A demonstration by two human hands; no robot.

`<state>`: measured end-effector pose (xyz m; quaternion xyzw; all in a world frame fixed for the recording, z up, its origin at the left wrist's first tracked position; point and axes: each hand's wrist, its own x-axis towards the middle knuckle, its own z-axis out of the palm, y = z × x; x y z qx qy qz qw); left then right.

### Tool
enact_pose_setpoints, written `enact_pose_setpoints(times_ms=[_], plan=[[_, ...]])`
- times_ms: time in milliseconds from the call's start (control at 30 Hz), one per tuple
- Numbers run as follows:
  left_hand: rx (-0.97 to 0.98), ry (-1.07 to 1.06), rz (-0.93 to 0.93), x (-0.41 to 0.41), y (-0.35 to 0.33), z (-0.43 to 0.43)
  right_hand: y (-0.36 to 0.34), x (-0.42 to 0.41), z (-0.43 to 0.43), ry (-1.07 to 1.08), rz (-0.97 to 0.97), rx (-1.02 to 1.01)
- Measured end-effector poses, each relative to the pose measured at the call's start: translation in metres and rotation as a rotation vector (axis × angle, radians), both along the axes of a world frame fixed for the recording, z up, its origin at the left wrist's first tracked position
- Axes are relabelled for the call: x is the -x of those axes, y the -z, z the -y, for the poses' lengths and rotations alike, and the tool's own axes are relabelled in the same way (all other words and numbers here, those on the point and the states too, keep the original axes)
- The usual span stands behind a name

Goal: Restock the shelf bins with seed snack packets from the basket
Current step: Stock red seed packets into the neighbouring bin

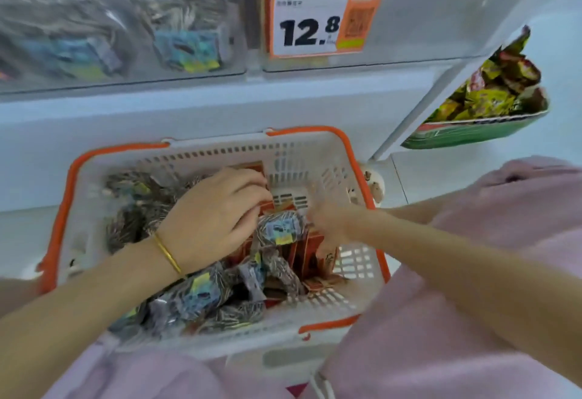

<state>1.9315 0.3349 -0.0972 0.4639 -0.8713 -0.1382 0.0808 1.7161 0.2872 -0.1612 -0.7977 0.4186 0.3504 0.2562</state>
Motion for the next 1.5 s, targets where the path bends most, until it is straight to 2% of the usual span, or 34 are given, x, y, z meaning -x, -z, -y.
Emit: enact_pose_setpoints(times_ms=[100, 200, 434, 600, 734, 834, 934, 1034, 1101, 1234, 1368, 1501], plan=[[0.007, -0.027, -0.022, 0.001, 0.006, 0.002, 0.024, 0.008, -0.019, -0.059, -0.168, -0.027], [-0.009, -0.019, -0.051, 0.005, 0.009, 0.003, 0.037, 0.01, -0.038, -0.169, -0.196, 0.134], [-0.049, -0.013, -0.055, 0.007, 0.015, 0.002, 0.055, 0.004, -0.049, -0.144, -0.036, 0.233], [-0.086, -0.006, -0.072, 0.007, 0.02, 0.001, 0.047, 0.014, -0.027, -0.222, -0.031, 0.238], [-0.132, -0.065, -0.12, 0.006, 0.028, 0.001, 0.012, 0.009, 0.001, -0.202, 0.088, 0.242], [-0.32, -0.09, -0.11, 0.012, 0.027, 0.001, -0.039, 0.011, 0.018, -0.161, 0.163, 0.185], [-0.571, -0.12, -0.17, 0.023, 0.024, -0.001, -0.072, 0.015, 0.022, -0.02, 0.328, 0.078], [-0.773, -0.171, -0.388, 0.033, 0.024, -0.003, -0.081, 0.009, 0.023, 0.13, 0.534, 0.008], [-0.772, -0.224, -0.492, 0.033, 0.022, 0.001, -0.08, 0.002, 0.022, 0.239, 0.678, 0.015], [-0.828, -0.334, -0.753, 0.021, 0.012, 0.01, -0.079, 0.006, 0.018, 0.686, 0.972, -0.068], [-0.94, -0.446, -1.015, 0.008, 0.0, 0.014, -0.078, 0.014, 0.009, 0.971, 0.981, -0.187], [-0.846, -0.488, -1.084, 0.011, -0.015, 0.018, -0.088, 0.006, -0.016, 1.0, 1.04, -0.329]])
